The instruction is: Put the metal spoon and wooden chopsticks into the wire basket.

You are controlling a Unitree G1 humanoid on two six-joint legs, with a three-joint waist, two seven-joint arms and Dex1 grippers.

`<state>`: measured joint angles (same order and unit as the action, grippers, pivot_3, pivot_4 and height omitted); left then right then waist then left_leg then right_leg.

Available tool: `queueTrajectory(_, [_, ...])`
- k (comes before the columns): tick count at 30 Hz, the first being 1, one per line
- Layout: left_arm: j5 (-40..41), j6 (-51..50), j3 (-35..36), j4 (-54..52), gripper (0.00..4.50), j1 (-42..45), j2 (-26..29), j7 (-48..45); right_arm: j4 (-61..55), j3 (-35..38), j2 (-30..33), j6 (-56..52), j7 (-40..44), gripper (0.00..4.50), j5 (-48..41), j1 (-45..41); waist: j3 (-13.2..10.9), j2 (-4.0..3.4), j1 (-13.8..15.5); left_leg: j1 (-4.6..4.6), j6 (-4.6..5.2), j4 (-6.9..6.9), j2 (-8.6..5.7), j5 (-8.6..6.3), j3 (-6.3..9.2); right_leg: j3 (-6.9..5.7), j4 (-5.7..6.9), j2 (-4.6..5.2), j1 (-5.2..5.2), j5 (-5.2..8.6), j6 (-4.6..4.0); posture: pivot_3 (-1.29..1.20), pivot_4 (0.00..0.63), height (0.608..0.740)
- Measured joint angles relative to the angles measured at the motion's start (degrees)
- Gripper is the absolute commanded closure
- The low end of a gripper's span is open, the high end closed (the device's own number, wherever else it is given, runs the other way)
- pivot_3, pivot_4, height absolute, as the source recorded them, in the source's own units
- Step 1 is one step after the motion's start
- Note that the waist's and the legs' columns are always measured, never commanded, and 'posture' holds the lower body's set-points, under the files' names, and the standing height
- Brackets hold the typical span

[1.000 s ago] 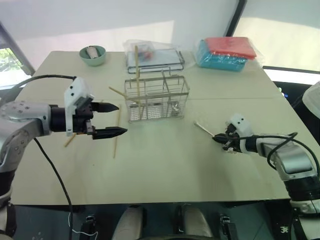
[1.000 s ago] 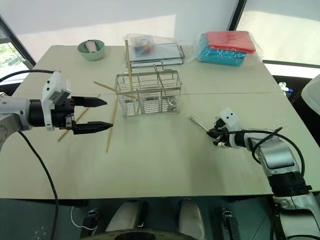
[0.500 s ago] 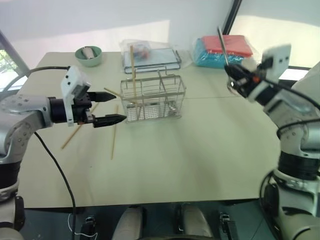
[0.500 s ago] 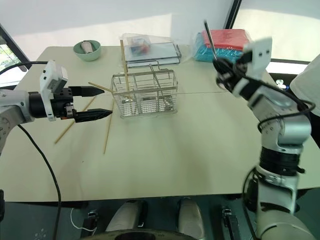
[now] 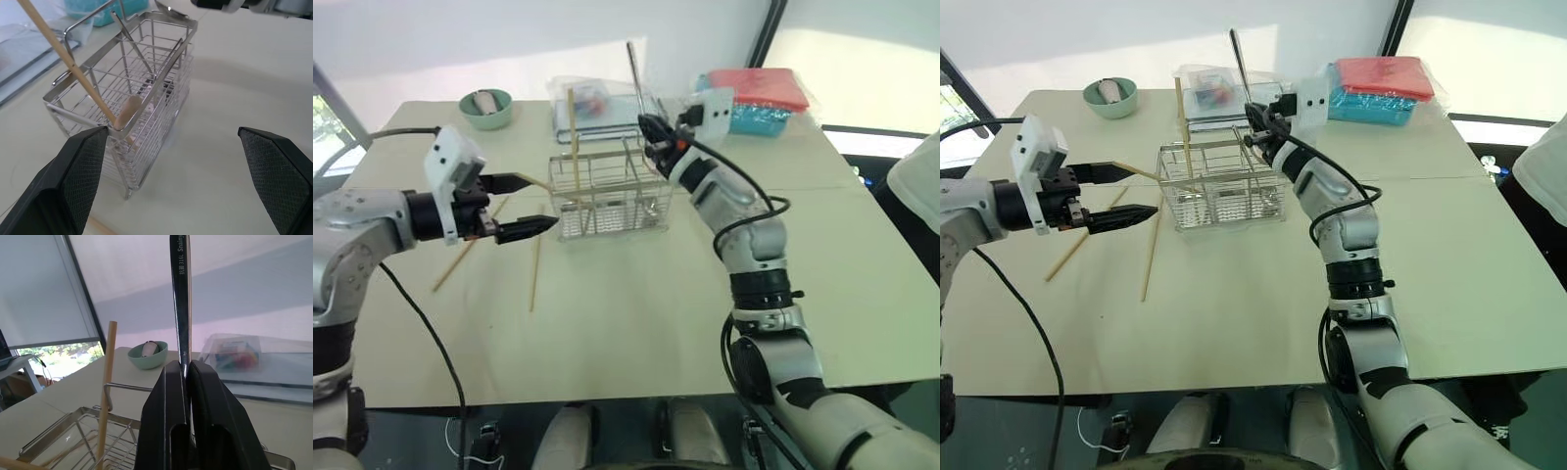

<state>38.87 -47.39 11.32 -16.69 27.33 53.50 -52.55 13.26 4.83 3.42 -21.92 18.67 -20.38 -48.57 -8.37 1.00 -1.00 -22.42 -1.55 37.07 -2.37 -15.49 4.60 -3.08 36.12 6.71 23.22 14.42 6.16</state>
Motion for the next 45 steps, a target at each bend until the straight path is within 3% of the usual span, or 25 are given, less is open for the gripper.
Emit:
queueTrajectory(8, [1.83, -2.05, 2.84, -3.12, 0.00, -2.02, 0.09, 2.47, 10.10, 0.08, -3.79, 10.14, 0.08, 4.48, 1.56, -2.67, -0.07, -0.12, -0.24, 0.04, -0.06, 0.01, 0.03, 0.04, 0.00, 0.01, 0.03, -0.06, 0.02, 0.00, 0.00, 0.00, 0.150, 0.667])
queueTrajectory(11, [2.11, -2.40, 3.58, -3.50, 0.00, -2.07, 0.39, 3.04, 12.62, 0.66, -4.59, 12.11, 0.14, 3.43, 1.51, -3.05, -0.09, -0.15, -0.17, 0.04, -0.06, 0.01, 0.02, 0.04, 0.00, 0.01, 0.02, -0.05, 0.00, 0.00, 0.00, 0.00, 0.150, 0.667])
queueTrajectory(18, [2.64, -3.04, 3.55, -2.73, 0.00, -0.98, 0.57, 3.10, 13.46, 1.29, -4.34, 14.31, -0.80, 0.04, 1.72, -3.08, -0.11, -0.18, -0.25, 0.03, -0.06, 0.01, 0.01, 0.04, 0.00, 0.01, 0.03, -0.06, 0.01, 0.00, -0.01, 0.00, 0.150, 0.667])
queueTrajectory(27, [2.36, -2.95, 2.85, -1.25, 0.00, 0.39, 0.24, 3.13, 5.12, 2.80, 0.77, 11.15, -2.08, 0.04, 1.39, -0.04, -0.10, -0.16, -0.13, 0.03, -0.06, 0.01, 0.00, 0.04, 0.00, 0.02, 0.02, -0.05, -0.01, 0.00, 0.00, 0.00, 0.150, 0.667])
queueTrajectory(31, [1.61, -2.66, 2.95, 1.09, 0.00, 0.97, 0.17, 4.24, -5.30, 3.92, 6.87, 3.73, 0.09, 0.04, -2.44, 0.68, -0.07, -0.10, -0.08, 0.01, -0.05, -0.01, 0.01, 0.04, 0.00, 0.01, 0.02, -0.05, -0.01, 0.00, 0.00, 0.00, 0.150, 0.667])
queueTrajectory(36, [-1.42, -0.97, 3.41, 8.33, 0.00, 3.04, 0.54, 6.00, -21.59, 5.13, 21.66, -7.13, 11.97, 0.04, -11.83, 4.01, 0.04, 0.08, 0.18, 0.02, 0.00, -0.02, 0.02, 0.00, -0.01, -0.02, -0.07, -0.05, -0.28, 0.01, 0.01, 0.00, 0.150, 0.667])
queueTrajectory(40, [-4.92, -0.25, 2.22, 16.69, 0.00, 6.64, 2.05, 6.16, -27.74, 5.96, 32.37, -13.75, 22.24, 0.04, -18.47, 9.43, 0.02, 0.13, 0.23, 0.04, 0.01, 0.03, 0.02, 0.00, -0.03, -0.03, -0.15, -0.03, -0.36, 0.02, 0.02, 0.00, 0.150, 0.667])
queueTrajectory(45, [-13.23, 4.86, -5.55, 31.48, 0.00, 13.82, 3.91, 1.79, -32.64, 7.96, 41.52, -18.13, 32.08, 0.04, -24.43, 16.01, 0.05, 0.21, 0.39, 0.05, 0.01, 0.02, 0.05, 0.00, -0.03, -0.08, -0.26, -0.01, -0.40, 0.03, 0.03, 0.00, 0.150, 0.667])
